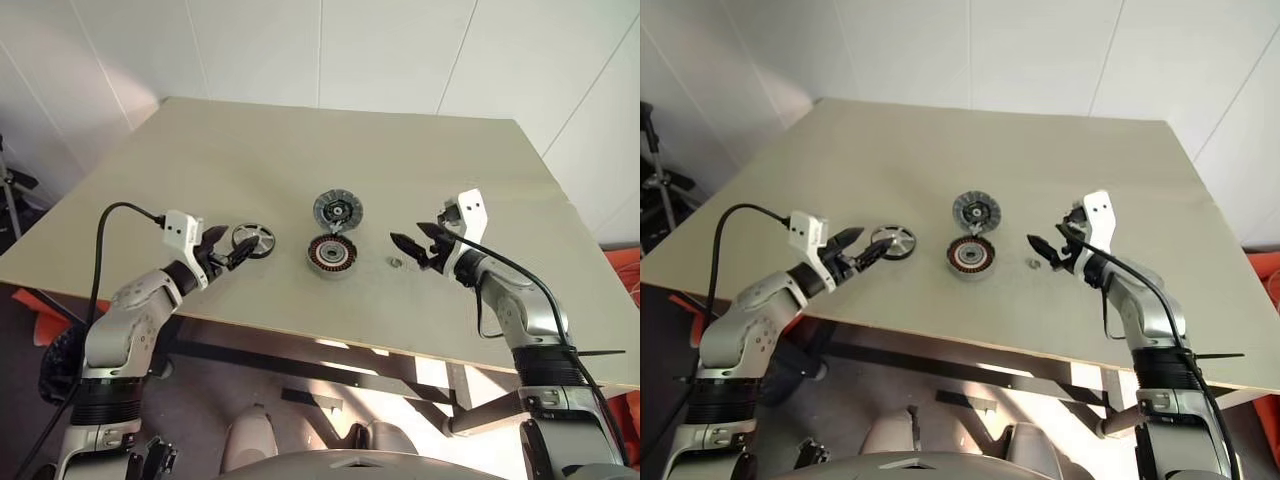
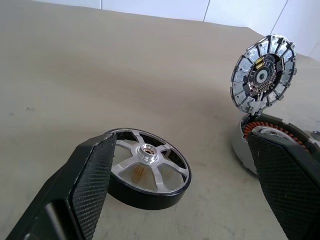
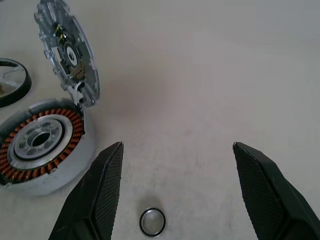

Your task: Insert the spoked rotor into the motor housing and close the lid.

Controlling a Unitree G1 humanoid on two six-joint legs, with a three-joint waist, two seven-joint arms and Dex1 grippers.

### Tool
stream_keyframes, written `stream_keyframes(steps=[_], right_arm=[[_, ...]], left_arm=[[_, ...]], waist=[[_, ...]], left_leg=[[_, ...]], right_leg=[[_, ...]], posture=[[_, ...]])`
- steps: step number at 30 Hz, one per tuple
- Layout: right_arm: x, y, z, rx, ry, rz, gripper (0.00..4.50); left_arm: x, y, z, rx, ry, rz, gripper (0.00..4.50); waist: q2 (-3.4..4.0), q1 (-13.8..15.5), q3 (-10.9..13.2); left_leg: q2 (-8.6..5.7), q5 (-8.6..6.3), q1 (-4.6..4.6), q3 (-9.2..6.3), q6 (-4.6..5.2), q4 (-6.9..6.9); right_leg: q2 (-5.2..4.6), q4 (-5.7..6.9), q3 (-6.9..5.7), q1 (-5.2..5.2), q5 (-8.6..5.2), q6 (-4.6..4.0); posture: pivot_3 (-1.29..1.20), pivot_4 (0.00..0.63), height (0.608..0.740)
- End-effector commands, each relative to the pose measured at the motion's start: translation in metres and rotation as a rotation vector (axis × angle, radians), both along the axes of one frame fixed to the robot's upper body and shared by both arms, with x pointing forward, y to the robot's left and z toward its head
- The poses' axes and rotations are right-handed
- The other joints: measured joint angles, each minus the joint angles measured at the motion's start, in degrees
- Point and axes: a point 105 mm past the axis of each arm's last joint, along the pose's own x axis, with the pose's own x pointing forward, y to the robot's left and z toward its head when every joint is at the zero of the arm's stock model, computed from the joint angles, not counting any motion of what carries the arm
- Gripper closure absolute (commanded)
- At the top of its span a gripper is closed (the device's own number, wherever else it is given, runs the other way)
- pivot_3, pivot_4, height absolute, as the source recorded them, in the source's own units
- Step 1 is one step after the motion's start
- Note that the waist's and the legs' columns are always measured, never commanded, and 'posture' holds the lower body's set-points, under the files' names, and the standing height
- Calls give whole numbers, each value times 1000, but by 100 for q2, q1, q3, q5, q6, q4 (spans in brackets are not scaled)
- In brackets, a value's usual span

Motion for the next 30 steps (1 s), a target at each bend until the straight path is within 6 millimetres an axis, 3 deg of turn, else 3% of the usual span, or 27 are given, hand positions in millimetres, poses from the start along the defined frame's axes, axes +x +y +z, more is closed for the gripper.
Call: stream_keyframes(steps=[1, 6, 17, 27, 30], right_arm=[[-12, 8, 17, 2, -24, 108, 547], [-12, 7, 14, -53, -19, 91, 547], [-8, 24, 22, -39, -53, 84, 547], [-4, 23, 24, -46, -64, 75, 547], [0, 23, 26, -50, -71, 60, 547]], left_arm=[[2, -1, 10, 4, -41, 3, 49], [1, -4, 4, -1, -14, 5, 49], [4, -14, 2, -34, -2, 41, 49], [5, -14, 3, -15, -5, 46, 49], [8, -17, 13, -74, -23, 59, 49]], waist=[[0, 7, 0], [-1, -10, 0], [0, -1, 0], [0, -1, 0], [-1, -2, 0]], left_leg=[[-1, 0, -1, 0, 1, 0], [0, -1, 9, 1, 2, 0], [0, -1, 7, 1, 1, 0], [-1, 0, 7, 1, 0, -1], [-1, 0, 7, 1, 0, -1]], right_leg=[[-1, -1, 0, 0, 0, 0], [0, 0, 3, 4, 0, 1], [0, 2, 3, 3, 0, 1], [0, 1, 3, 3, 0, 1], [-1, 1, 3, 3, 0, 1]], posture=[[0, 0, 740], [0, 0, 740], [0, 0, 740], [0, 0, 740], [0, 0, 740]])
